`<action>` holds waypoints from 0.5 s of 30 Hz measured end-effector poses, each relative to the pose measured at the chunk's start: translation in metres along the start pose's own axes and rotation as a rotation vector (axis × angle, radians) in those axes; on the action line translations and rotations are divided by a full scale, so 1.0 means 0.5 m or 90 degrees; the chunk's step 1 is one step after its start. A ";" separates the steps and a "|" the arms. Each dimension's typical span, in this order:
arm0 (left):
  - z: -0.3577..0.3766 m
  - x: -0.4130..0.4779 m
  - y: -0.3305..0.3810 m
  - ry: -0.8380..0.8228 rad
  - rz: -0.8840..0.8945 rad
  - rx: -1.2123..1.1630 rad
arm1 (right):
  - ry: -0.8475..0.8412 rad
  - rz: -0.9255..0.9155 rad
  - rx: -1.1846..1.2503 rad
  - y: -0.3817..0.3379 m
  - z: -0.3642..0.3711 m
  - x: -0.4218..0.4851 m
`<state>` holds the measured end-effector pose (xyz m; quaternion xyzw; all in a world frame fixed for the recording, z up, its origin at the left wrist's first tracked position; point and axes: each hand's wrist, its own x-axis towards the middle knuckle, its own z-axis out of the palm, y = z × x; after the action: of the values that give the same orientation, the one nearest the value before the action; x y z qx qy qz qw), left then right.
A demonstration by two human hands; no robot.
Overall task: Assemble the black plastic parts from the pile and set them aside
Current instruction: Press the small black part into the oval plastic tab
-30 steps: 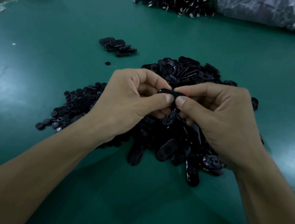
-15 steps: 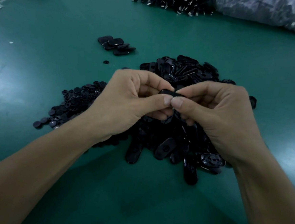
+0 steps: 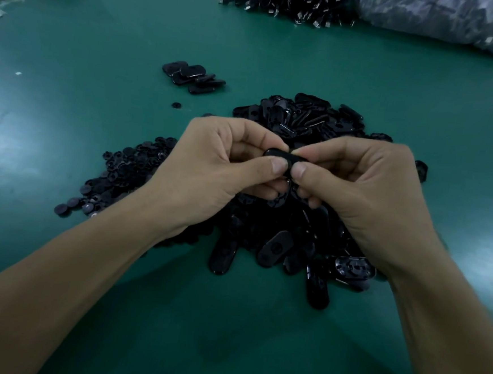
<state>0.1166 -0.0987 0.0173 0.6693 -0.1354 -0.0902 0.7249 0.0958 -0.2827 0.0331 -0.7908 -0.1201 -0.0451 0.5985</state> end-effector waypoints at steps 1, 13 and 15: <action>0.000 0.000 0.000 0.000 0.000 0.003 | 0.000 0.001 -0.003 -0.001 -0.001 0.000; 0.002 -0.003 -0.002 0.015 0.026 0.032 | 0.022 0.011 -0.022 -0.006 0.008 -0.001; 0.003 -0.003 -0.003 0.016 0.027 0.032 | 0.022 0.017 -0.010 -0.005 0.009 -0.001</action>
<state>0.1148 -0.0996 0.0160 0.6852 -0.1427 -0.0632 0.7114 0.0942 -0.2778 0.0340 -0.7962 -0.0983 -0.0518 0.5948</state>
